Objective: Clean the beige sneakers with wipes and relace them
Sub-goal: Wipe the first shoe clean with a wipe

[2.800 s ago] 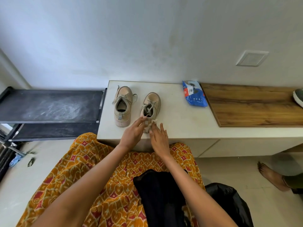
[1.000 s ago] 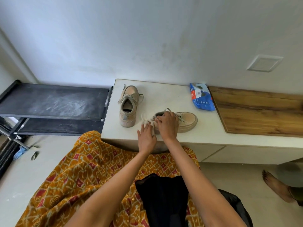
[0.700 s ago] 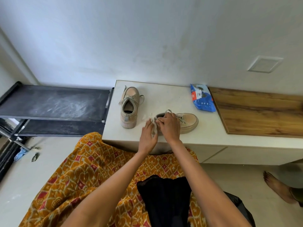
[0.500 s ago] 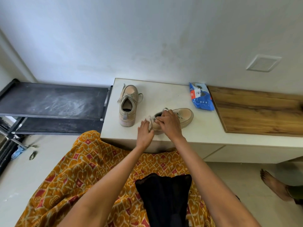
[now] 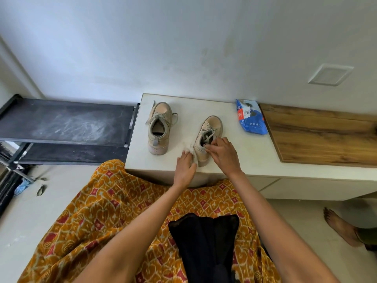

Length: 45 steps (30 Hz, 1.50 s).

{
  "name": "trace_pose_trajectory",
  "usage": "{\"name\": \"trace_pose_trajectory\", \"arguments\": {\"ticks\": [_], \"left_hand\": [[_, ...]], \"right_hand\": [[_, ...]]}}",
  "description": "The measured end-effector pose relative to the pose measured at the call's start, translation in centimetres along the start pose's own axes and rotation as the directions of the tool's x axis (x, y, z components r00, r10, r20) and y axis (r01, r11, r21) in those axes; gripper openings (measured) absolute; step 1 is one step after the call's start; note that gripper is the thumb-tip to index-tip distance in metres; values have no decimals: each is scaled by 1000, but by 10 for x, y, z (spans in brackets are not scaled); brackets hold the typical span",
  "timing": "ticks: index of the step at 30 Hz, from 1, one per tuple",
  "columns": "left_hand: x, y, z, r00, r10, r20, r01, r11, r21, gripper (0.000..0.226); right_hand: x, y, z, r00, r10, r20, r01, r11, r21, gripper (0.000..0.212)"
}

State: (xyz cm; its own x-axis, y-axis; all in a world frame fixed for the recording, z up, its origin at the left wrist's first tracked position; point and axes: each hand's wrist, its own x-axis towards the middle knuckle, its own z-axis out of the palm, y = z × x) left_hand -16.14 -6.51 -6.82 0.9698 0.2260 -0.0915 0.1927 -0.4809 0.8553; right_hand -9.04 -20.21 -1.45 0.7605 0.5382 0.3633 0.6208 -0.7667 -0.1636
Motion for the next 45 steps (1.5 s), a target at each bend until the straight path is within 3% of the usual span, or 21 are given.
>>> {"name": "trace_pose_trajectory", "arguments": {"ticks": [6,9,12,14,16,19,21,25,31,36,38,42,45], "left_hand": [[16,6,-11,982,19,-190,-44,991,-124,31],[30,15,-15,972,-90,-219,50,982,-182,31],[43,23,-19,959,-201,-202,141,951,-275,14],[50,24,-20,956,-243,-163,179,928,-327,22],[56,22,-20,963,-215,-163,169,952,-255,28],[55,19,-15,962,-171,-213,140,978,-157,27],[45,24,-9,968,-131,-214,87,975,-203,29],[19,35,8,986,-71,-154,2,913,-407,38],[32,18,13,995,-56,-80,32,962,-271,48],[55,40,7,993,-113,16,110,907,-405,48],[41,45,14,998,-60,0,54,887,-459,47],[9,30,35,994,111,-21,-110,906,-408,51],[27,18,35,996,85,-5,-80,916,-393,52]], "right_hand": [[1,-1,-2,1000,3,22,-3,1000,28,19],[1,-3,-1,1000,6,28,-7,1000,21,19],[1,-5,0,999,33,34,-34,999,19,19],[2,-10,0,993,95,66,-96,995,9,20],[1,-18,4,981,183,68,-187,981,51,24],[-3,-34,10,905,423,43,-413,852,322,32],[-5,-41,14,857,514,29,-476,770,426,31],[-4,-37,16,883,470,20,-434,798,419,23],[3,-4,11,937,336,97,-341,814,471,20],[10,0,9,938,339,70,-342,873,348,23],[6,-8,16,930,366,30,-357,879,317,26],[-3,-22,28,899,438,2,-416,852,319,33],[-3,-21,30,908,419,5,-402,868,291,35]]}}
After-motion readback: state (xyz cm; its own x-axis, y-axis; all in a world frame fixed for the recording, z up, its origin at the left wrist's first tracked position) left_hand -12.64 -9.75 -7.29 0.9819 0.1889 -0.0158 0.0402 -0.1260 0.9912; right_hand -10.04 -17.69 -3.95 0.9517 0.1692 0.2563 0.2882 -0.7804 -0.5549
